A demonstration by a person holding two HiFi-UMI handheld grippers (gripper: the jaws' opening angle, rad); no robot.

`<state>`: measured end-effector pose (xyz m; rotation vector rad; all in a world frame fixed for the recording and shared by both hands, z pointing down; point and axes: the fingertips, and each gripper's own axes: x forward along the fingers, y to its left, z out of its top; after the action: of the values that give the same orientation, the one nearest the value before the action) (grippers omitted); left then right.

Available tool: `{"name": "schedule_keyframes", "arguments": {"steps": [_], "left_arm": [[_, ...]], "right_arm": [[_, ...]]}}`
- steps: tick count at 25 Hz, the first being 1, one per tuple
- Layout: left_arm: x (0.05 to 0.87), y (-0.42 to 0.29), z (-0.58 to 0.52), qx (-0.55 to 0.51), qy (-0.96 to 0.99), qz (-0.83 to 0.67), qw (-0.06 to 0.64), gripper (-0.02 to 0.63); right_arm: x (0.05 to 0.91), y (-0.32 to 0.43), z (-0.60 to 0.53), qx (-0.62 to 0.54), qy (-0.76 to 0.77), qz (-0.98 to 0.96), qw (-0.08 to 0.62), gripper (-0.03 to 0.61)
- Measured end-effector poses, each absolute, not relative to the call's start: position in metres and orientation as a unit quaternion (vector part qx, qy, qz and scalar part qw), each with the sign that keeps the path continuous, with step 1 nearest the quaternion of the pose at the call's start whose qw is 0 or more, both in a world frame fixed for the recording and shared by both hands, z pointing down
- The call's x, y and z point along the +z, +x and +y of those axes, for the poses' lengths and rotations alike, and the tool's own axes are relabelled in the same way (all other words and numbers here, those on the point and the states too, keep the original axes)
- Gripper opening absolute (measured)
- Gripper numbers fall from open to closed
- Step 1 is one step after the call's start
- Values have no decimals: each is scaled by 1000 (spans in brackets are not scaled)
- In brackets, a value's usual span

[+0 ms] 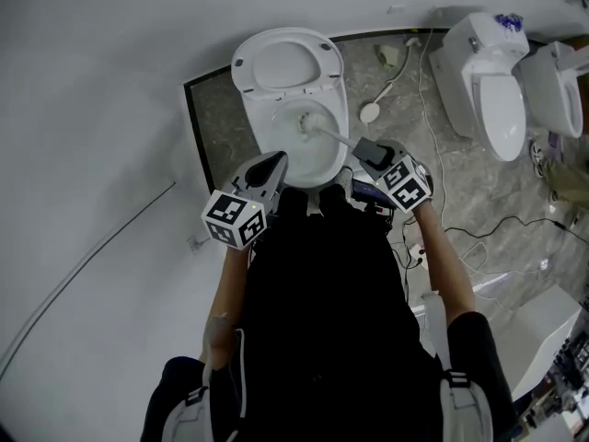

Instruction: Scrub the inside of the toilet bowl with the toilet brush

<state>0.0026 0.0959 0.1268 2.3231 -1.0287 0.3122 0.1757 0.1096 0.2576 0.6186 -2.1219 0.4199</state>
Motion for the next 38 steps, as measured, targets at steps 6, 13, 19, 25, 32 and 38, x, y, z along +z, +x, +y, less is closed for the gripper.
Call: {"name": "schedule_keyframes", "arguments": {"steps": [6,13,19,25,32,38], "left_arm": [[107,-7,92,104,874,-391,269,11],[88,-14,87,99,877,-394,258,12],[79,-21,85,100,879,-395,247,11],[76,-30,85,96,877,-399,250,12],[66,-31,79,89,878,-397,252,11],[66,-24,84,89,879,-393,254,11]], "right_arm": [[202,178,107,171,291,-866,369,160],[154,185,106,156,310,-877,331,160],[126,187,110,201,330,-886,255,160],[120,198,111,281,354,-876,169,160],[113,198,101,315,362,-867,133,160],[109,194,103,305,351,-875,138,160]]}}
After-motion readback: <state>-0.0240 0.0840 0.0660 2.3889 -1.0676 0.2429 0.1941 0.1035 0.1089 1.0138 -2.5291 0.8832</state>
